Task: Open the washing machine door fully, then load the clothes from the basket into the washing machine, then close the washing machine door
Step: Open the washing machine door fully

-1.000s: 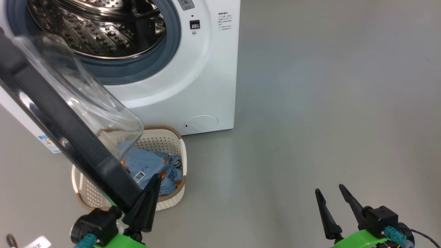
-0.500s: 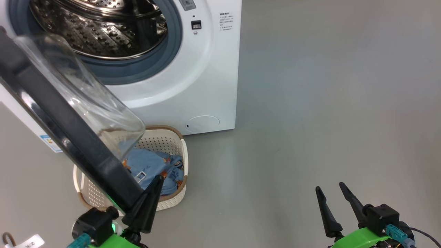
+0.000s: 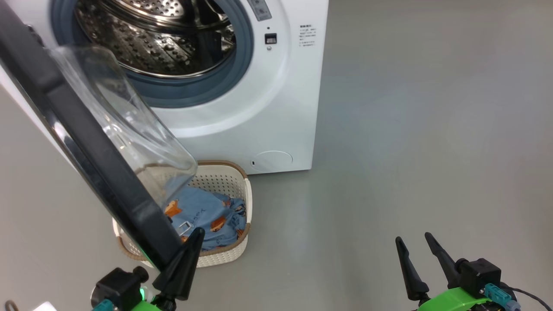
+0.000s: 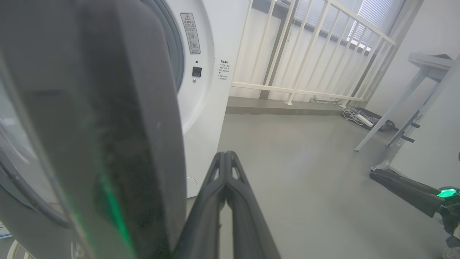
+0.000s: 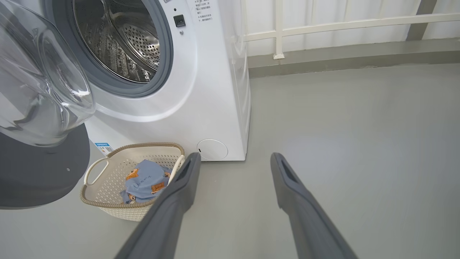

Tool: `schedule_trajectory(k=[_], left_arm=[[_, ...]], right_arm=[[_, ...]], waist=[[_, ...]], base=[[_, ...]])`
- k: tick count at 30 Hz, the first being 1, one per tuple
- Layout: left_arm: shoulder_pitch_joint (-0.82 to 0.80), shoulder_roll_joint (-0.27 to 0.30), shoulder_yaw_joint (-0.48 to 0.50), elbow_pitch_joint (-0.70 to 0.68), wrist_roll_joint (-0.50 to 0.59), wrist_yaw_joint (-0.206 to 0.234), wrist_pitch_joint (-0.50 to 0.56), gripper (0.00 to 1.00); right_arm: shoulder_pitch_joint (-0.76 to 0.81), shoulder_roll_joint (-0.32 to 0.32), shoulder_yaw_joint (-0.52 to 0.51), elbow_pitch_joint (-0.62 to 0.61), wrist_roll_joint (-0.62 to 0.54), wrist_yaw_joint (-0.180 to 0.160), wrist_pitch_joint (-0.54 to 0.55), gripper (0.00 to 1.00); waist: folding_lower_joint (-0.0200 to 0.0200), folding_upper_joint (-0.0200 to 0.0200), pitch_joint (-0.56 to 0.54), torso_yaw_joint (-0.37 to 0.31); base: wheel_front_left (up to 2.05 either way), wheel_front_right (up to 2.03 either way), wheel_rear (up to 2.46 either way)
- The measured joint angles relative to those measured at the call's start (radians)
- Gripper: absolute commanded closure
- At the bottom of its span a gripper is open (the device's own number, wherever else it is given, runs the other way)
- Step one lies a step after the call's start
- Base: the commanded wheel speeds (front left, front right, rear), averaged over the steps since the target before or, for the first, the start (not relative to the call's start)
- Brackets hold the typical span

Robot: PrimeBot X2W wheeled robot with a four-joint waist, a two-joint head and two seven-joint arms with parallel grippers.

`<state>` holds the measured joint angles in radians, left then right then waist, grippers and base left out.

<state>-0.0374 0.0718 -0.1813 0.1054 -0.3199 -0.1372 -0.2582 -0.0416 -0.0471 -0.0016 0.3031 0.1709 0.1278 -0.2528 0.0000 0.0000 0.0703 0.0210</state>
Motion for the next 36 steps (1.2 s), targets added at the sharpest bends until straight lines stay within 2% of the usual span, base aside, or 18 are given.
schedule_trajectory(k=[23,36], left_arm=[[0.059,-0.01,0.075,-0.008,0.044,-0.001,0.003,1.0],[0.071,-0.023,0.105,-0.012,0.054,-0.001,0.003,1.0]], right_arm=[[0.006,0.0,0.024,0.026,0.025,0.0,0.0,0.0],[0.006,0.0,0.028,0.033,0.026,0.0,0.0,0.0]], waist=[[0.0,0.0,-0.021,0.087],[0.0,0.0,-0.023,0.113]], base=[[0.0,0.0,0.0],[0.0,0.0,0.0]])
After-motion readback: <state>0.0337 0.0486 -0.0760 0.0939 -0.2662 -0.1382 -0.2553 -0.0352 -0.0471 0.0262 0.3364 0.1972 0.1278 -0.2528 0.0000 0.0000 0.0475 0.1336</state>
